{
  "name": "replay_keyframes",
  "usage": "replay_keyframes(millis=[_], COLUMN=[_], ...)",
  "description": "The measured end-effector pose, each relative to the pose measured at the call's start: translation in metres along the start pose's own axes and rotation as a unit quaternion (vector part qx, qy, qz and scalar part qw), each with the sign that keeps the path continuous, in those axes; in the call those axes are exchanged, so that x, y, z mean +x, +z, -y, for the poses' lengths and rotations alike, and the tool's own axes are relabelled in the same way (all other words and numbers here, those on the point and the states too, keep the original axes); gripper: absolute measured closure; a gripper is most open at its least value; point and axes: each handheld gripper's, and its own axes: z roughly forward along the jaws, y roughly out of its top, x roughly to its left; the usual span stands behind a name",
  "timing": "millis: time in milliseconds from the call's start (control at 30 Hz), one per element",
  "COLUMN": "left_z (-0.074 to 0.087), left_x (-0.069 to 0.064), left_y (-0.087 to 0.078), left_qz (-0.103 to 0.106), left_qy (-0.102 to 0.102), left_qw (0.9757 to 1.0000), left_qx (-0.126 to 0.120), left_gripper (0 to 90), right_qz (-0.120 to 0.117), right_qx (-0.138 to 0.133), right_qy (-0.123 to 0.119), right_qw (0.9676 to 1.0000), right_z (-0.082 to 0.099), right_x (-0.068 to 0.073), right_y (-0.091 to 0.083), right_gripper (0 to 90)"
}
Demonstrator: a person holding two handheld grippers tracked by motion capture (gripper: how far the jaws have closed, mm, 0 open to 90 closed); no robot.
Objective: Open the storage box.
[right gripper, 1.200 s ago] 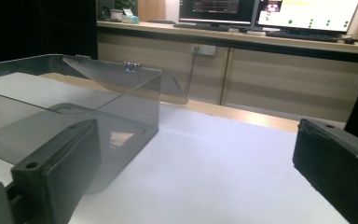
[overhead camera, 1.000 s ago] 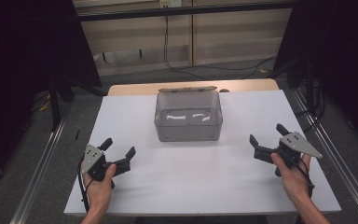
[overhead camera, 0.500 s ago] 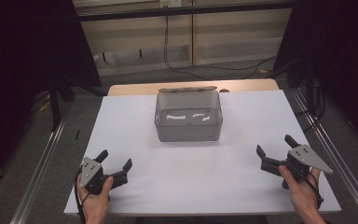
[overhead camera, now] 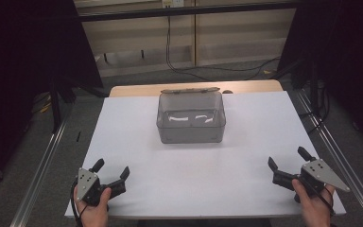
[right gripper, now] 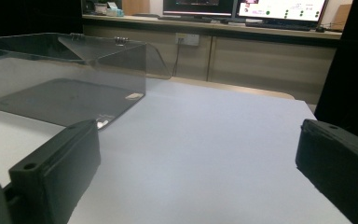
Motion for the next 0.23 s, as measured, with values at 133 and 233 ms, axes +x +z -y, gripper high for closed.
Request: replay_keyframes(millis=[133,233], left_z=[0.0002,-0.0002], left_x=[0.0017,0.0035], left_y=[-0.0037,-0.0026], left_qz=[0.000,0.003], left_qy=[0.001,-0.002], left_qw=[1.0000,1.0000], left_qx=[-0.001,0.001], left_gripper=[3.4,3.2], right_qz=[0.009,0.010], right_qx=[0.003,0.004], right_qy=[0.010,0.017], right_qw=[0.9999,0.9998], right_z=[0.0025,0.0030], right_x=[-0.0032,-0.0042], right_y=[-0.0019,0.0002], right_gripper=[0.0,0.0])
